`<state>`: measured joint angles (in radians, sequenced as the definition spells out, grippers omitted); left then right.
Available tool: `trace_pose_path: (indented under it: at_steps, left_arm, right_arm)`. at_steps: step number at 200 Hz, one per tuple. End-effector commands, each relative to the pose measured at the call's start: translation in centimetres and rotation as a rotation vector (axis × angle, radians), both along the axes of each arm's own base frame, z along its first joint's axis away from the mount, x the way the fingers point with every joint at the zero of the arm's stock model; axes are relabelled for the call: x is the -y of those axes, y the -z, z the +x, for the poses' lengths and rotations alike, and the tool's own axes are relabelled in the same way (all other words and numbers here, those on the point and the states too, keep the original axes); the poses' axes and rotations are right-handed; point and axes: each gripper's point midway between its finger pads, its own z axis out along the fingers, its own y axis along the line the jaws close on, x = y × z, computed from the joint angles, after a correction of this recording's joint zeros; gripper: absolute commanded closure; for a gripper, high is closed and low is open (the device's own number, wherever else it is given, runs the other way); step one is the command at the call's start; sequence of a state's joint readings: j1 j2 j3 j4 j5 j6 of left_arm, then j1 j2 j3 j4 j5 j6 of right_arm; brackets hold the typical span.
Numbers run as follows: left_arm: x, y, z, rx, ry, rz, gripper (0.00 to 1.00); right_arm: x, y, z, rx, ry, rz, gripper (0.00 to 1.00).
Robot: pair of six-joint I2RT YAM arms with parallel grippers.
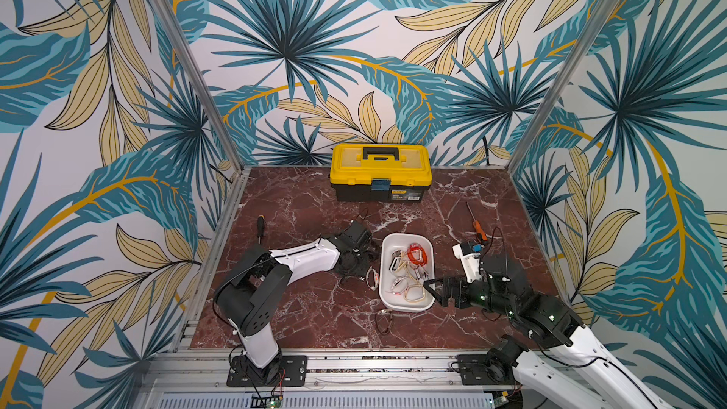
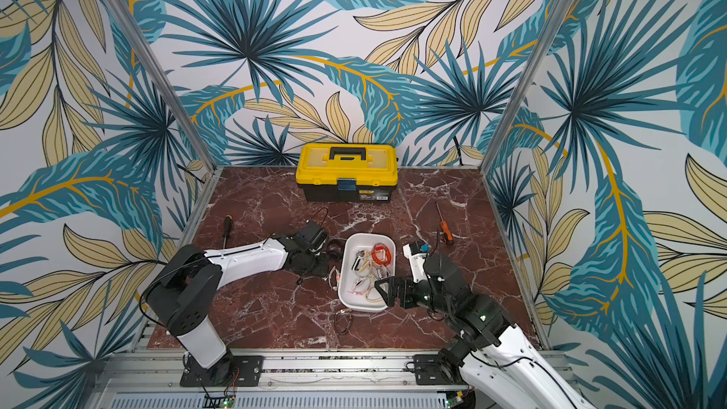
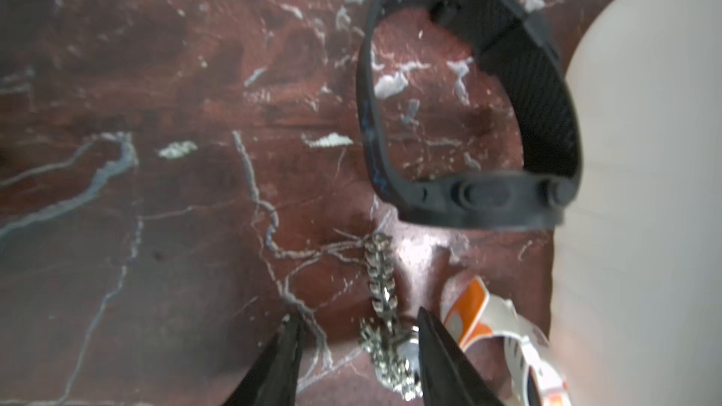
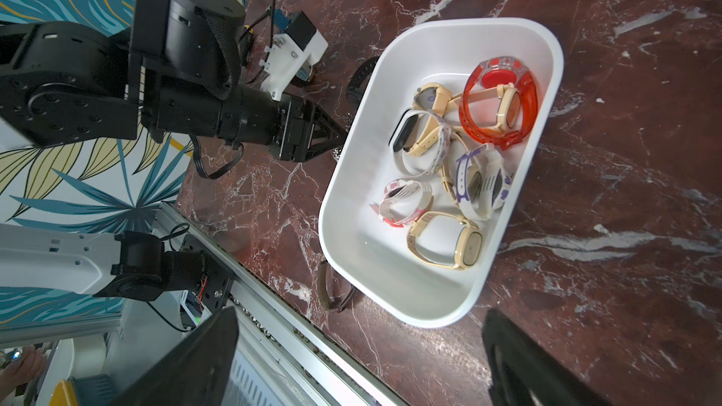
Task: Put the watch into the storage box
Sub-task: Pick up the watch at the center of the board.
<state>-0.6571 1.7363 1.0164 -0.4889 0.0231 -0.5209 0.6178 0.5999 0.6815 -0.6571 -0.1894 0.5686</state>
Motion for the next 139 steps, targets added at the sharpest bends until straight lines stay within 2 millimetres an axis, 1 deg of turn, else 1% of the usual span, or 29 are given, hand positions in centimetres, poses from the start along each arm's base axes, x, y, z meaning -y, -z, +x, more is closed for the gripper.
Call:
trace_pose_path:
  at_steps: [1,24,44,76,101,118,139]
  left_arm:
    - [1.1,-1.8,2.6,0.084,0.004,-0.025,0.51]
    - [1.3,-1.7,3.3,0.092,0.008,-0.017,0.54]
    - [1.6,-1.1,3.6,0.077,0.021,-0.008,0.58]
    - [1.3,-0.4,3.8,0.072,0.016,0.022,0.59]
    - [1.1,0.0,3.9,0.06,0.023,0.044,0.63]
    - [1.0,0.2,3.8,0.058,0.025,0.048,0.67]
    - [1.2,0.4,3.7,0.049,0.035,0.046,0.75]
  right_arm:
    - [-0.1,0.7,-0.6,-0.021,-0.021,-0.008,0.0]
    - [-0.1,0.9,-0.6,-0.025,-0.022,-0.012,0.0]
    - [-0.2,1.0,-0.6,-0.03,-0.03,-0.012,0.0]
    - [-0.3,0.8,-0.8,-0.019,-0.047,-0.014,0.0]
    - [-0.5,0.5,-0.8,-0.011,-0.061,-0.01,0.0]
    - [-0.7,0.4,-1.0,-0.014,-0.078,-0.008,0.0]
    - [-0.9,0.4,-1.1,-0.023,-0.106,-0.023,0.0]
